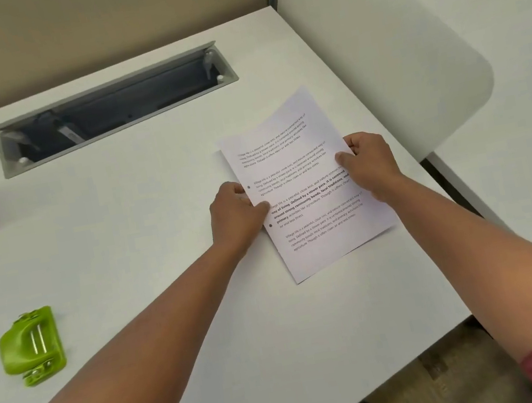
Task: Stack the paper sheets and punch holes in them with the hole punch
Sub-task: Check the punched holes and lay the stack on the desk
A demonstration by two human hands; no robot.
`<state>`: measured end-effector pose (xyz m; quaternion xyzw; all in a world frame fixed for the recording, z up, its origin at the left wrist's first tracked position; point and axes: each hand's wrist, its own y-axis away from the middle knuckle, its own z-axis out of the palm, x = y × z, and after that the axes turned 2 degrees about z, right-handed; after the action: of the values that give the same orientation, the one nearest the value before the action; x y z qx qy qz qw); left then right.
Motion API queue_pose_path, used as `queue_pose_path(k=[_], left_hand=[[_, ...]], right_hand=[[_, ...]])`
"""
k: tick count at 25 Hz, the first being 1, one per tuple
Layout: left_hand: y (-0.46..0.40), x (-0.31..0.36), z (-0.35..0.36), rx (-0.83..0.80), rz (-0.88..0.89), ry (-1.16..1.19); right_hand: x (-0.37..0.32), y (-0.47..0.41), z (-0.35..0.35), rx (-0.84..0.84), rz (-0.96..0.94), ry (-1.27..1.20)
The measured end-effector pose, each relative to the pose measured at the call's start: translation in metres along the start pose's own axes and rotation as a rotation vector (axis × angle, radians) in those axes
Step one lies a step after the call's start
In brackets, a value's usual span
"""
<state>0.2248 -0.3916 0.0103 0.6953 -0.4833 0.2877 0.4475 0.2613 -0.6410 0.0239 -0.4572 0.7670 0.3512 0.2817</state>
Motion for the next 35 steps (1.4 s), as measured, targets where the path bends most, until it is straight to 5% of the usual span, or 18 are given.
queue_pose_path(k=[7,15,21,28,35], left_hand=[[-0.002,-0.001,0.000,-0.038,0.206,-0.254],[-0.013,-0.001,0.000,-0.141,0.146,-0.466],[-0.019,-0.002,-0.001,-0.149,0.172,-0.529],[-0.019,-0.006,0.001,-0.120,0.191,-0.531],[-0.018,-0.009,0.002,-0.115,0.188,-0.525]], right_hand=[[0.006,-0.007,0.003,0.004,-0.014,0.095],[0.005,-0.011,0.009,-0.003,-0.058,0.279],[0.004,0.000,0.015,0.062,-0.195,0.662],[0.003,0.024,0.045,-0.286,-0.420,0.800],[0.010,0.024,0.049,-0.299,-0.421,0.856]])
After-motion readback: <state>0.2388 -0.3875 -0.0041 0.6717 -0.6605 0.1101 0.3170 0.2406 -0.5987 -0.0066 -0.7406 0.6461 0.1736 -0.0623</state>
